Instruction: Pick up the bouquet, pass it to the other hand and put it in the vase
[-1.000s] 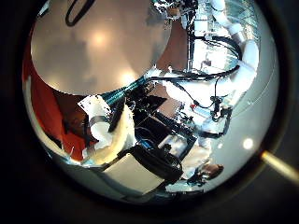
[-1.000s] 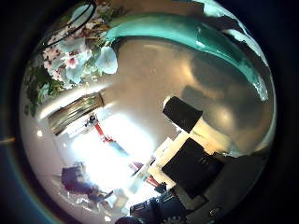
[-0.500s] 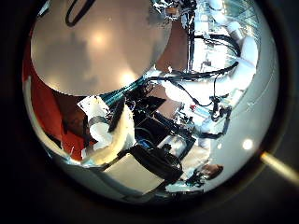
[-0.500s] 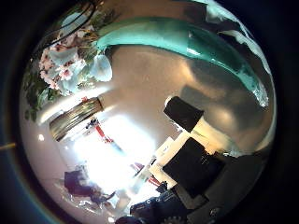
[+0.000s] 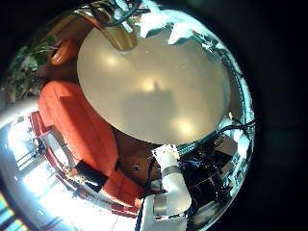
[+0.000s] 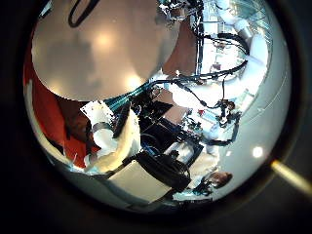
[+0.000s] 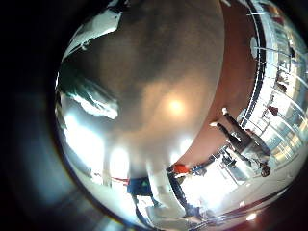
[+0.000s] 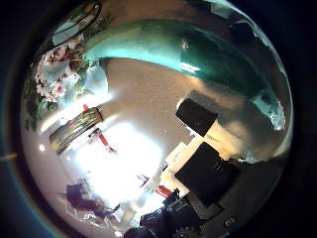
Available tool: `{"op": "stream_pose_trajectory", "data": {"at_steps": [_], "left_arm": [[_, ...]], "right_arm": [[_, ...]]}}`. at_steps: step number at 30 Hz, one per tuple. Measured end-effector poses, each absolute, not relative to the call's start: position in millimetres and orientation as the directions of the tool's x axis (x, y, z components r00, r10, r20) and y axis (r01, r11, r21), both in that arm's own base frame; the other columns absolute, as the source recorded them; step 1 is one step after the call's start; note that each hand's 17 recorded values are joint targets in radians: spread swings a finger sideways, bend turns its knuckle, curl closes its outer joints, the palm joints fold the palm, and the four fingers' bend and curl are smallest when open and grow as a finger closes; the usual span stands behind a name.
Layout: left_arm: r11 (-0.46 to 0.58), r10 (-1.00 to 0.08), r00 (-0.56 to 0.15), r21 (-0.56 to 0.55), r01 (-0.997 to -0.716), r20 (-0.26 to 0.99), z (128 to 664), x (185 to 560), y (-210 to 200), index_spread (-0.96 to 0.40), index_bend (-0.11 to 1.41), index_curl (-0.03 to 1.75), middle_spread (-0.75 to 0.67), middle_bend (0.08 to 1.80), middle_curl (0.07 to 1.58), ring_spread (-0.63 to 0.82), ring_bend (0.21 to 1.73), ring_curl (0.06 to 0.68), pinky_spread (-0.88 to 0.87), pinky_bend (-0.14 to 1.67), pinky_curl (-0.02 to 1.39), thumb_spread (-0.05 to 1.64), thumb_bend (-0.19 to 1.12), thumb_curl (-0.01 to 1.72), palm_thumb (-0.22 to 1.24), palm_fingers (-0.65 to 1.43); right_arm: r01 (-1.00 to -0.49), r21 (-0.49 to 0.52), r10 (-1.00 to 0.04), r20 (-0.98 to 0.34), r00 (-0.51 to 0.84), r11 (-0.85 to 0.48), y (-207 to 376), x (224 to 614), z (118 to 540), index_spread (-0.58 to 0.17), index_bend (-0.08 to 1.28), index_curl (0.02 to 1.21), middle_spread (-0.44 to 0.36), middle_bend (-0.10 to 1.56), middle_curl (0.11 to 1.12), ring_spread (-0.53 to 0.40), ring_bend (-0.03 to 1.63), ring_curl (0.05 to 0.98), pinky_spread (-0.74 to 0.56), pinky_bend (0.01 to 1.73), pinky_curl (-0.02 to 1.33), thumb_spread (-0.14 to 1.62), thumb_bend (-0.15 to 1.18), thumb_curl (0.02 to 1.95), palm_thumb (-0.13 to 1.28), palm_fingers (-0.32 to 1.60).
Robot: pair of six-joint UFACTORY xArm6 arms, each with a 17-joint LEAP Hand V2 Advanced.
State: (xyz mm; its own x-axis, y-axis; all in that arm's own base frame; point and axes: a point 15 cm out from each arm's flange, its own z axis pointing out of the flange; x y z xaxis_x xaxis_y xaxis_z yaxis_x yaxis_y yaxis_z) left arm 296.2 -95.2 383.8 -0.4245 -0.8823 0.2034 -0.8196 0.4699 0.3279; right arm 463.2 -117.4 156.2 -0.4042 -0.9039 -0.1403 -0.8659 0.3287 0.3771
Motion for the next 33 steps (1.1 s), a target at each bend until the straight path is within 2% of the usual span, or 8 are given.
{"op": "stream_pose_trajectory", "data": {"at_steps": [8, 13, 16, 19, 26, 29, 33], "left_arm": [[0.469, -0.883, -0.424, 0.336, -0.817, 0.201, 382.4, 298.4, -99.5, 0.08, 0.17, 0.34, 0.43, 0.19, 0.31, 0.59, 0.43, 0.209, 0.54, 0.2, 0.32, 1.12, -0.02, 0.33, 0.43, 0.07], [0.467, -0.884, -0.423, 0.333, -0.819, 0.2, 384.0, 301.3, -100.2, 0.08, 0.17, 0.34, 0.43, 0.19, 0.31, 0.59, 0.43, 0.209, 0.54, 0.2, 0.32, 1.12, -0.02, 0.33, 0.43, 0.07], [0.468, -0.884, -0.424, 0.333, -0.819, 0.199, 384.9, 302.3, -100.4, 0.08, 0.17, 0.34, 0.43, 0.19, 0.31, 0.59, 0.43, 0.209, 0.54, 0.2, 0.32, 1.12, -0.02, 0.33, 0.43, 0.07], [0.468, -0.883, -0.425, 0.328, -0.821, 0.198, 387.5, 305.4, -101.1, 0.08, 0.18, 0.34, 0.43, 0.19, 0.31, 0.59, 0.43, 0.209, 0.54, 0.2, 0.32, 1.12, -0.02, 0.33, 0.43, 0.07], [0.469, -0.883, -0.424, 0.333, -0.818, 0.201, 386.0, 305.5, -101.6, 0.08, 0.17, 0.34, 0.43, 0.19, 0.31, 0.59, 0.43, 0.209, 0.54, 0.2, 0.32, 1.12, -0.02, 0.33, 0.43, 0.07], [0.47, -0.882, -0.425, 0.333, -0.817, 0.203, 385.7, 305.9, -101.0, 0.08, 0.17, 0.34, 0.43, 0.19, 0.31, 0.59, 0.43, 0.209, 0.54, 0.2, 0.32, 1.12, -0.02, 0.33, 0.43, 0.07], [0.468, -0.883, -0.423, 0.331, -0.819, 0.203, 385.8, 307.1, -100.3, 0.08, 0.17, 0.34, 0.43, 0.19, 0.31, 0.59, 0.43, 0.209, 0.54, 0.2, 0.32, 1.12, -0.02, 0.33, 0.43, 0.07]], "right_arm": [[-0.868, 0.381, -0.915, -0.116, -0.386, 0.318, -119.6, 462.9, 151.4, -0.228, 0.24, 0.47, -0.109, 0.63, 0.56, -0.216, 1.06, 0.377, -0.03, 0.85, -0.01, 1.03, -0.02, 0.43, 0.65, 0.56], [-0.866, 0.391, -0.917, -0.115, -0.382, 0.311, -118.8, 462.0, 148.3, -0.287, 0.33, 0.49, -0.197, 0.71, 0.59, -0.263, 1.09, 0.386, -0.17, 0.89, 0.0, 1.03, -0.02, 0.44, 0.69, 0.89], [-0.86, 0.413, -0.923, -0.103, -0.371, 0.3, -120.8, 461.1, 149.5, -0.32, 0.43, 0.55, -0.201, 0.77, 0.62, -0.266, 1.09, 0.403, -0.29, 0.96, 0.03, 1.02, -0.01, 0.45, 0.74, 1.17], [-0.855, 0.43, -0.929, -0.09, -0.358, 0.288, -122.9, 463.9, 151.7, -0.34, 0.67, 0.66, -0.204, 0.88, 0.68, -0.255, 1.13, 0.445, -0.34, 1.08, 0.1, 1.0, 0.01, 0.48, 0.82, 1.33], [-0.904, 0.331, -0.934, -0.136, -0.329, 0.27, -134.8, 483.2, 185.1, -0.319, 0.98, 0.82, -0.223, 1.11, 0.82, -0.252, 1.31, 0.554, -0.26, 1.46, 0.27, 0.98, 0.1, 0.59, 1.07, 1.21], [-0.935, 0.271, -0.926, -0.233, -0.297, 0.231, -123.7, 491.2, 209.6, -0.297, 1.06, 0.86, -0.216, 1.18, 0.86, -0.247, 1.36, 0.595, -0.23, 1.53, 0.31, 0.96, 0.13, 0.65, 1.14, 1.16], [-0.965, 0.154, -0.897, -0.363, -0.253, 0.21, -114.4, 496.1, 269.4, -0.271, 1.12, 0.88, -0.203, 1.24, 0.89, -0.238, 1.4, 0.637, -0.19, 1.57, 0.35, 0.92, 0.15, 0.72, 1.18, 1.12]]}}
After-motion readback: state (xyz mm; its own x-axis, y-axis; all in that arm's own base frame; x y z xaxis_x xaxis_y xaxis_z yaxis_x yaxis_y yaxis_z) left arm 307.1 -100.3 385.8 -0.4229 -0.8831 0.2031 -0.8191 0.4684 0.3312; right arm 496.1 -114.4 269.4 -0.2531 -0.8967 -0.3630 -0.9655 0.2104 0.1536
